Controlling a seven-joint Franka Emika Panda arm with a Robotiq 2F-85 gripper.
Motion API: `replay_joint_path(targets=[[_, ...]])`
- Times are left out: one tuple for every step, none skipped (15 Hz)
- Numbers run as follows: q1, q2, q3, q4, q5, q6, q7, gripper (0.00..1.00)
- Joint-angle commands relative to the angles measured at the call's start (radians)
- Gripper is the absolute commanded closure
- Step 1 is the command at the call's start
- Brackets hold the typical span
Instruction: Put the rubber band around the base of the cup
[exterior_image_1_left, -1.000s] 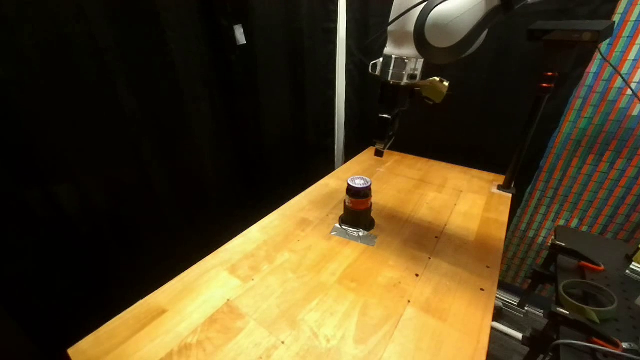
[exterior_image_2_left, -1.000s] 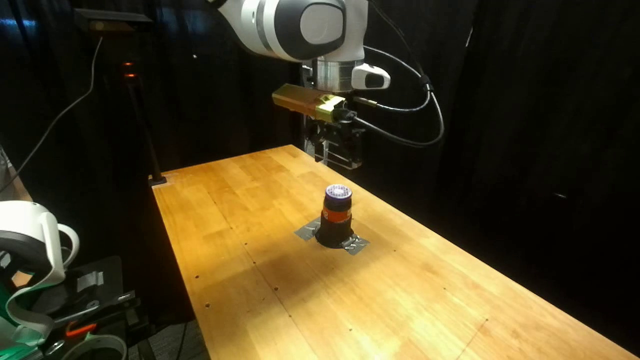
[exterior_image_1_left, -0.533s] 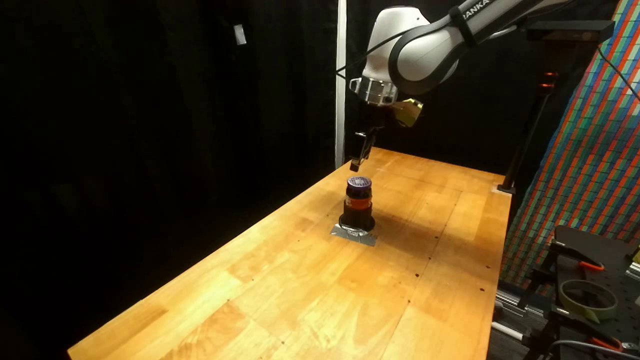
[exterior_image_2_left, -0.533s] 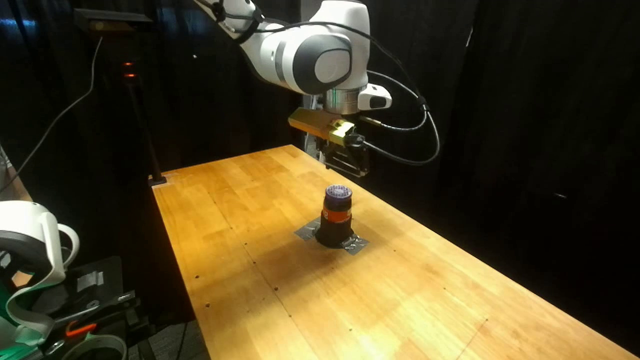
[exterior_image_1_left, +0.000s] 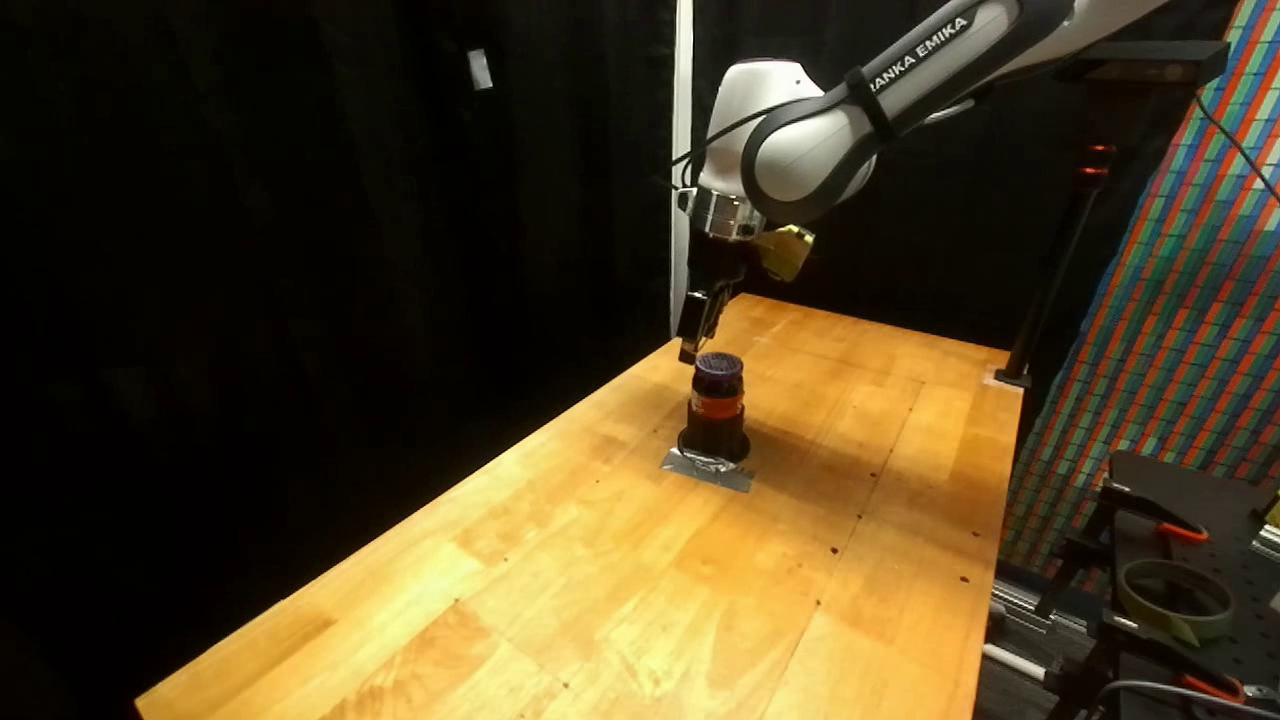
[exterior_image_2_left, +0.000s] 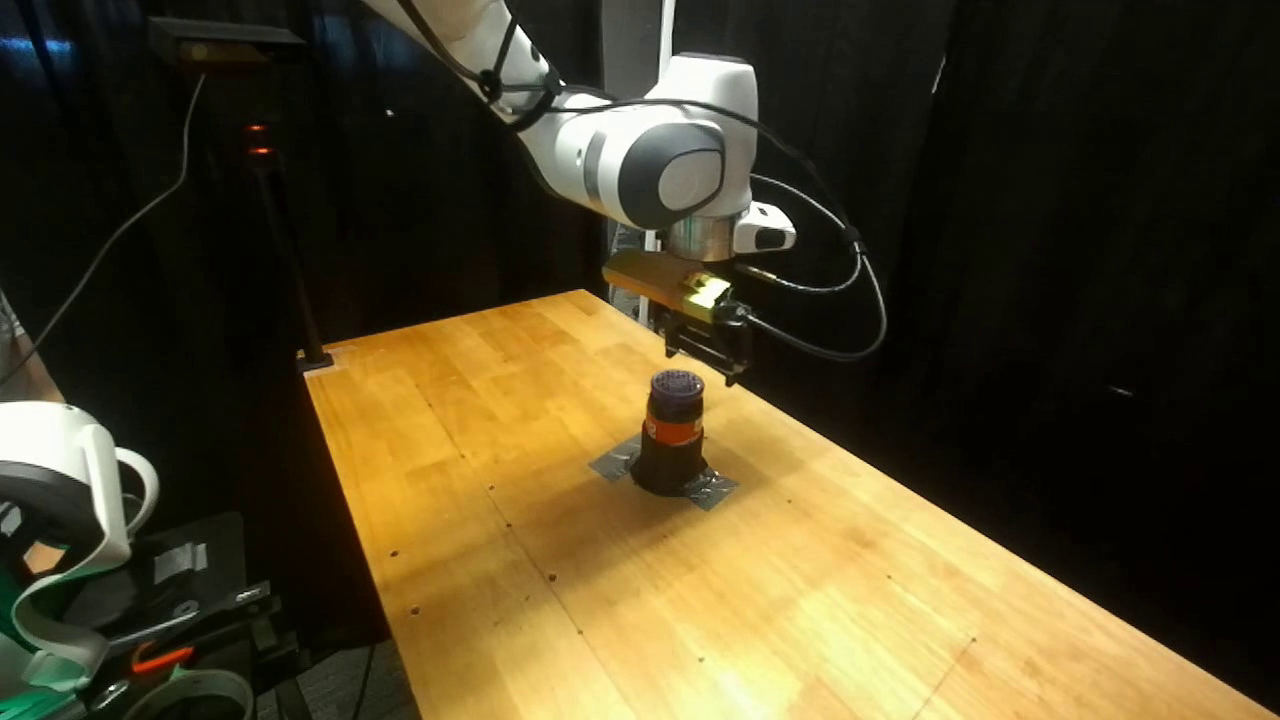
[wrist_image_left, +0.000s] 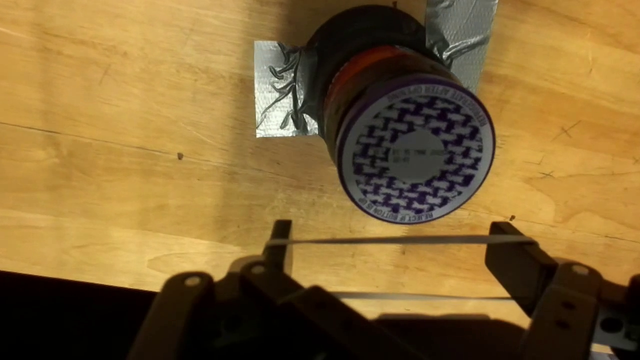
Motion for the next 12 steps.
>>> replay_joint_path(targets=[[-0.013,0.058,0.018,0.076,0.009,-0.008,-0.033,0.0],[-0.014,0.069,0.019,0.087,0.01,-0.019,-0.035,0.0],[-0.014,0.077,0.019,0.094,0.01,-0.025,-0.038,0.0],[-0.014,0.082,0.019,0.098,0.009,-0.035,-0.04,0.0],[-0.015,0.086,0.019,0.101,0.007,-0.041,-0.043,0.0],[-0.018,0.089,0.02,0.103,0.01,-0.053,-0.047,0.0],[-0.019,0.093,0.02,0.106,0.01,-0.062,-0.048,0.0],[-0.025,0.094,0.024,0.103,0.015,-0.079,-0.059,0.0],[-0.025,0.095,0.021,0.102,0.014,-0.087,-0.056,0.0],[-0.028,0.096,0.022,0.098,0.016,-0.102,-0.061,0.0],[-0.031,0.097,0.022,0.097,0.018,-0.114,-0.062,0.0],[-0.032,0.096,0.023,0.094,0.017,-0.126,-0.063,0.0]])
